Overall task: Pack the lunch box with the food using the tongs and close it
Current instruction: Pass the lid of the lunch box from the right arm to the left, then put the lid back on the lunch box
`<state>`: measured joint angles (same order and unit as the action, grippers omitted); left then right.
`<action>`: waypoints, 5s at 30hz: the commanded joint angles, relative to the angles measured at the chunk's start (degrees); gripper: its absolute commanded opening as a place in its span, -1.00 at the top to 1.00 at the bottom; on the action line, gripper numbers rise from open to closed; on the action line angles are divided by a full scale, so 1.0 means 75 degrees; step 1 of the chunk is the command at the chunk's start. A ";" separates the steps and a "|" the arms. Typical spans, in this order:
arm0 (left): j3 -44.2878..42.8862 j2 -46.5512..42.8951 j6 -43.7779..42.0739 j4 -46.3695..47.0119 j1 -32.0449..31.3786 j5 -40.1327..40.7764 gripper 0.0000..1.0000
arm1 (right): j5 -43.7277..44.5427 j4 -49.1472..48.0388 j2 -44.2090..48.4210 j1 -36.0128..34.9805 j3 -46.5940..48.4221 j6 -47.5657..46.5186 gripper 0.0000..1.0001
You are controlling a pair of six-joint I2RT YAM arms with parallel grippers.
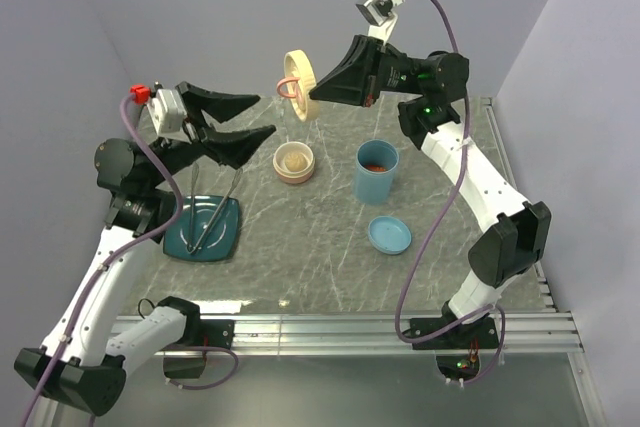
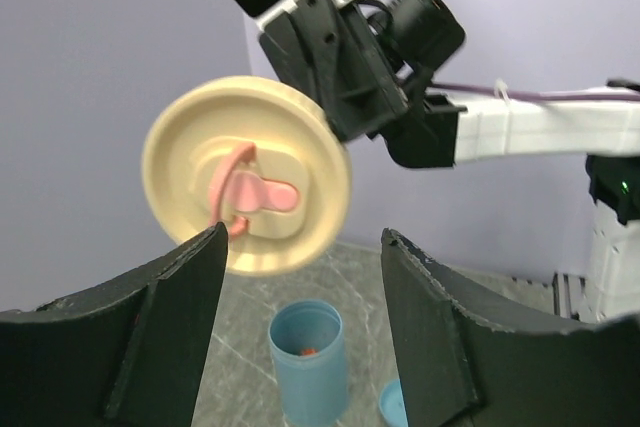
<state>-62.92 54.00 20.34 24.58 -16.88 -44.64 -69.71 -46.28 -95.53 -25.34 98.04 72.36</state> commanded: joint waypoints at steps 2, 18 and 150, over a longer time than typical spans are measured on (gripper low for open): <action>-0.0306 0.0358 0.0616 0.1105 0.0060 0.0585 -0.38 | 0.0307 -0.1211 0.0174 -0.0019 0.0018 0.0769 1.00; -0.0764 0.1214 0.0804 0.1739 -0.0080 -0.0164 -0.09 | 0.0424 -0.1692 0.0280 -0.0324 -0.0158 0.1227 1.00; -0.6083 0.9546 -0.7128 -1.0518 -0.1534 0.4288 0.79 | 0.1783 1.2171 0.0303 0.3063 0.0943 -0.9413 -0.99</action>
<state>-106.28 122.37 -24.95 -44.73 -27.90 -7.03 -55.16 44.73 -92.68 -2.94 103.18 2.83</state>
